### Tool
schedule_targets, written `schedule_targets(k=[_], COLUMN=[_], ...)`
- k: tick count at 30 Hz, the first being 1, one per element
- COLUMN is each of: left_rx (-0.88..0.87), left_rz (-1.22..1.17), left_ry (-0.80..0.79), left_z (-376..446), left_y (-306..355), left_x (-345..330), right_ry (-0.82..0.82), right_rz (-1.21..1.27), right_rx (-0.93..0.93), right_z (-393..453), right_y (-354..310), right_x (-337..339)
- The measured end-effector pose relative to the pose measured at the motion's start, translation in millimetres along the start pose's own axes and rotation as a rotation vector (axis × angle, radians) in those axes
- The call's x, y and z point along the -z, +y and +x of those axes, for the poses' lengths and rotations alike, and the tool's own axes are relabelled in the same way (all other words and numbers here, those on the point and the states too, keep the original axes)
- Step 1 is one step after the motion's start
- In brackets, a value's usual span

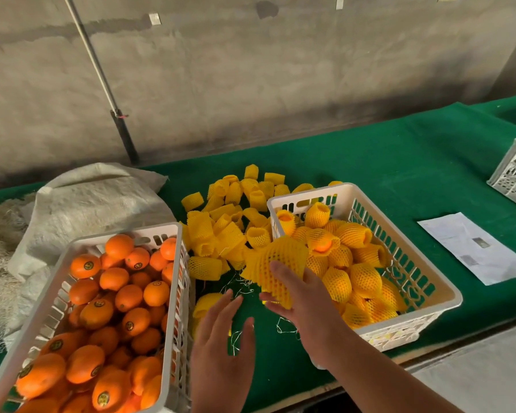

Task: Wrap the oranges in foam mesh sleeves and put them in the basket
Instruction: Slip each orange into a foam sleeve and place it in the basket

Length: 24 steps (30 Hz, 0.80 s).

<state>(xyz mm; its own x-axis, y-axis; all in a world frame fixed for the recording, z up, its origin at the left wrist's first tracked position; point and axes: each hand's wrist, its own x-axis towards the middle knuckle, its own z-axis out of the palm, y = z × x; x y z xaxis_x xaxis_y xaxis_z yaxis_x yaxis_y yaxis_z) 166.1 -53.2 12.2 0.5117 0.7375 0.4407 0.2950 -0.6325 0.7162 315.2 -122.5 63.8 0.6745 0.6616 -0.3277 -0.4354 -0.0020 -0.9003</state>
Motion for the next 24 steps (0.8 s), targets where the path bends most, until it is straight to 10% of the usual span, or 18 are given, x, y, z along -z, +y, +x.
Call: schedule_targets(k=[5, 24], left_rx=[0.264, 0.470], left_rz=[0.523, 0.531], left_ry=[-0.254, -0.438], left_z=[19.3, 5.1], left_y=[-76.5, -181.8], left_x=[33.3, 14.0], right_ry=[0.079, 0.239], right_rz=[-0.173, -0.623], right_rx=[0.039, -0.359], right_z=[30.4, 154.0], right_y=[-1.4, 17.1], right_x=[54.1, 132.2])
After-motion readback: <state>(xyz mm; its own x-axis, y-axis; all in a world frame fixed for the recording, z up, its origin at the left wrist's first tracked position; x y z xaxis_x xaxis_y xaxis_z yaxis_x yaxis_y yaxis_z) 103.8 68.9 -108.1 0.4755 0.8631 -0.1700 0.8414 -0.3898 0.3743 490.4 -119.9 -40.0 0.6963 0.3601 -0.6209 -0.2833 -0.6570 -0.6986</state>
